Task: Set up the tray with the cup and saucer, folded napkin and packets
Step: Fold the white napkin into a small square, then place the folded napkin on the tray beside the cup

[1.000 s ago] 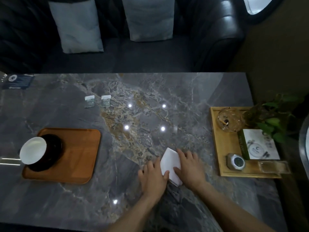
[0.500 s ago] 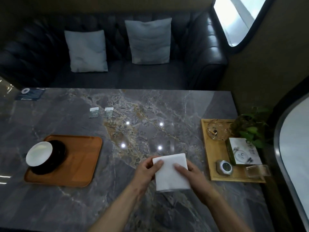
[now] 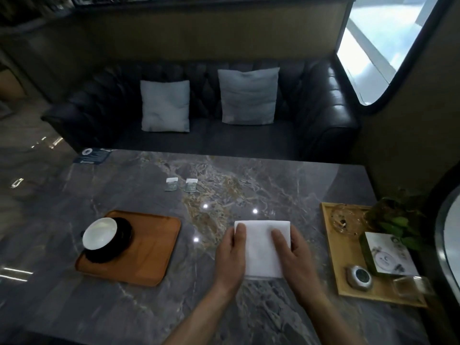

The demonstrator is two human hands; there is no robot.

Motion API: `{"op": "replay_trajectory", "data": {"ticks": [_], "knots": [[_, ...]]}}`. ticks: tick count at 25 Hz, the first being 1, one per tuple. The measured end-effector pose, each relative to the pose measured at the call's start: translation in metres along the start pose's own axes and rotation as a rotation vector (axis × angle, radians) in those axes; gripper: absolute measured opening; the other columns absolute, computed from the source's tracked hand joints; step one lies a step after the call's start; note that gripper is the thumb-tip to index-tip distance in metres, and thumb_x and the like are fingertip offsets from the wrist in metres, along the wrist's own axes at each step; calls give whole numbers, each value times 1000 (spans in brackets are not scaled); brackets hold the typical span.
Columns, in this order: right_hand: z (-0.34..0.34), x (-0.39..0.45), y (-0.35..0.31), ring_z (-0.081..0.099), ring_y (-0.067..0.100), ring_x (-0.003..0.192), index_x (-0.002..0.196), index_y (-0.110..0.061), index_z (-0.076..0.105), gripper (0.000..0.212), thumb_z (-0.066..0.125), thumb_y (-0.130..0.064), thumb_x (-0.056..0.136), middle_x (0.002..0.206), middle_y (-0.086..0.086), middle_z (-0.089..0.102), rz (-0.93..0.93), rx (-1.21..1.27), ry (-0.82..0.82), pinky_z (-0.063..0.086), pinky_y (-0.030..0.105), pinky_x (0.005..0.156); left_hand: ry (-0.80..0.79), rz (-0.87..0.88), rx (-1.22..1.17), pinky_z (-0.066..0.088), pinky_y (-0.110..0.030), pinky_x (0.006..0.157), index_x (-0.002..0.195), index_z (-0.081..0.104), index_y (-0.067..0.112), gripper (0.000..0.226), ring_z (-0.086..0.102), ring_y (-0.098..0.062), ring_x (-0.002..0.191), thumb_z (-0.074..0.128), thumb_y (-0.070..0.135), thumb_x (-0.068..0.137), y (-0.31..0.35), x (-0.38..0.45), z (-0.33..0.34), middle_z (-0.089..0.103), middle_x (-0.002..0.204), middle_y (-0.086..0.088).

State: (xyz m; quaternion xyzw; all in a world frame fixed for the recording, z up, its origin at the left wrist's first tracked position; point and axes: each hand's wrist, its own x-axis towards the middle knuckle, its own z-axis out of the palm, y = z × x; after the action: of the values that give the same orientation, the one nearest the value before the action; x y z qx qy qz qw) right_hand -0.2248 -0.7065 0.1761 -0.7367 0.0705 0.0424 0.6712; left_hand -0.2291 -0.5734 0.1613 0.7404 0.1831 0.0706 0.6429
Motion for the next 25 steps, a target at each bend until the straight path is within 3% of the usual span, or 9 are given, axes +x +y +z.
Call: {"op": "replay_trajectory", "data": {"ticks": [4,9,12,17,18,20,21,23,25], "knots": [[25,-8,-10,56,7,65,81,-17,62,30,49,-41,95,75,1,65,-77,-89,216,44,30,59,57,136,11,43,-13,50,81,58,20,48,58,3,61,40,64,91,7,-1,-16,66,75,6],[63,-15,-22,58,9,66,80,-22,63,28,48,-41,95,75,-3,66,-140,50,408,47,26,56,27,265,-40,42,-16,48,83,55,28,40,55,3,58,42,65,86,18,14,-46,64,74,13],[96,-17,-31,55,11,64,79,-22,64,30,50,-43,95,71,3,65,-111,180,393,47,34,54,21,138,-184,48,-19,53,83,63,32,43,59,1,63,42,69,86,17,24,-67,68,74,11],[148,-20,-35,58,4,68,86,-30,67,32,51,-57,91,79,-4,70,-113,53,305,48,22,60,-89,-94,-233,50,-9,58,89,70,25,62,68,7,76,35,76,76,4,54,-132,73,82,26],[157,-21,-35,57,-1,66,88,-34,66,31,48,-59,92,80,-9,70,-126,-10,293,46,18,58,-131,-137,-228,54,-14,65,94,70,22,68,70,2,82,34,78,79,1,62,-145,75,86,20],[179,-24,-33,57,1,67,90,-33,61,35,40,-61,91,80,-9,66,-139,-134,275,45,23,59,-165,-219,-208,57,-33,82,100,72,18,79,71,-14,94,32,83,79,-2,74,-173,77,96,4],[194,-25,-33,57,2,68,89,-30,57,37,37,-61,90,78,-6,64,-137,-193,274,44,29,60,-125,-212,-166,56,-30,84,96,72,20,80,70,-8,92,30,85,78,-2,80,-185,77,92,6],[224,-27,-31,56,8,67,85,-28,48,40,30,-63,94,72,-4,60,-144,-327,296,39,35,58,-15,-79,-42,44,-3,68,81,72,35,67,57,23,72,24,82,78,3,87,-206,68,71,33],[250,-26,-31,54,7,64,83,-25,45,38,31,-60,93,68,-4,57,-189,-402,353,38,30,56,75,76,83,35,-3,57,85,57,61,38,42,35,62,21,74,88,14,92,-224,46,70,59]]}}
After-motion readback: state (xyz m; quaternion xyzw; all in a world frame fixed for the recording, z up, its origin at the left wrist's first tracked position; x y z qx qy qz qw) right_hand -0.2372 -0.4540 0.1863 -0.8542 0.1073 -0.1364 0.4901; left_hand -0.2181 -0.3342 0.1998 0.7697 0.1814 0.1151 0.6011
